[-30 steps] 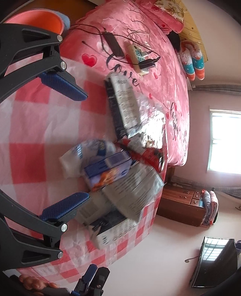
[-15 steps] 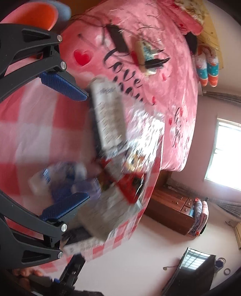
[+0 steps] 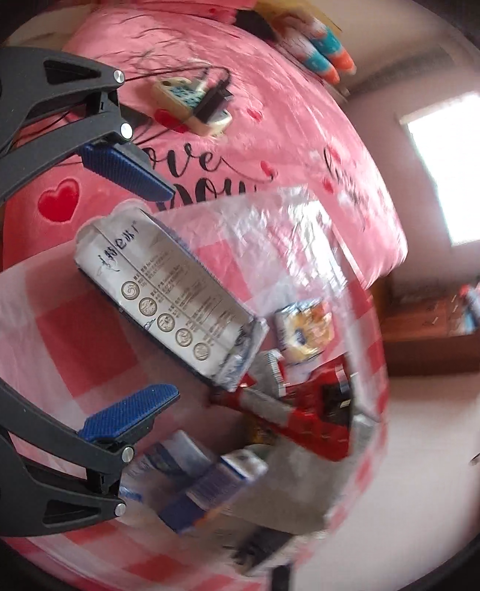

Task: Collect trash
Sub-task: 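Grasp the grey paper bag with the right tool while the left tool grasps the white milk carton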

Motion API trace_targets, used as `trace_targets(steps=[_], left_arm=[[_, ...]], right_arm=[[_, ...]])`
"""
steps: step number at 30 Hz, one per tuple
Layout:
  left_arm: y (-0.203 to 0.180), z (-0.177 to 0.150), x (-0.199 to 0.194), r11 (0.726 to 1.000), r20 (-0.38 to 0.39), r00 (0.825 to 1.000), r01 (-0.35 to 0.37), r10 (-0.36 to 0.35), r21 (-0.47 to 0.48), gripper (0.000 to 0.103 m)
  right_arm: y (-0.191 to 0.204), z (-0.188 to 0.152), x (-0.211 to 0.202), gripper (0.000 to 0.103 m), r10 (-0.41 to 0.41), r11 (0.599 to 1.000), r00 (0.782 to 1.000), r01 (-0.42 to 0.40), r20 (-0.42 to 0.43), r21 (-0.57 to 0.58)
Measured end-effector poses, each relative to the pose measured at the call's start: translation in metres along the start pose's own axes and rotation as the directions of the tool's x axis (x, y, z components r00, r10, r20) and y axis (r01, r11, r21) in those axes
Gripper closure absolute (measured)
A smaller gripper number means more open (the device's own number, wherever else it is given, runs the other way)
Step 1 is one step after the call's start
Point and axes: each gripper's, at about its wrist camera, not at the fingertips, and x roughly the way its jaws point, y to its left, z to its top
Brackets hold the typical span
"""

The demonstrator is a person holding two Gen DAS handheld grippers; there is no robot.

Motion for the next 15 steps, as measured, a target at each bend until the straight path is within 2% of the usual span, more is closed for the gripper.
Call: trace_targets(steps=[4,7,15], left_arm=[[0.001,0.001,0.019,0.999,-0.060,0.998,0.038,-0.036,0.034,0.004],[-0.001,0.002,0.028,0.998,-0.075,0.996,0.044,-0.040,0.045,0.004],[-0.003,0.006,0.036,0.999,-0.063,0.997,0.038,-0.038,0.002,0.005]], right_arm=[[0.002,-0.001,0.000,0.015,-0.006,1.000,1.000,0.006,0.007,-0.015],[0.009,0.002,0.001,0.015,-0.037,0.998,0.999,0.039,0.022,-0.051],[0.036,0.020,0.000,0.015,-0.082,0.984,0.994,0.091,0.066,-0.153]])
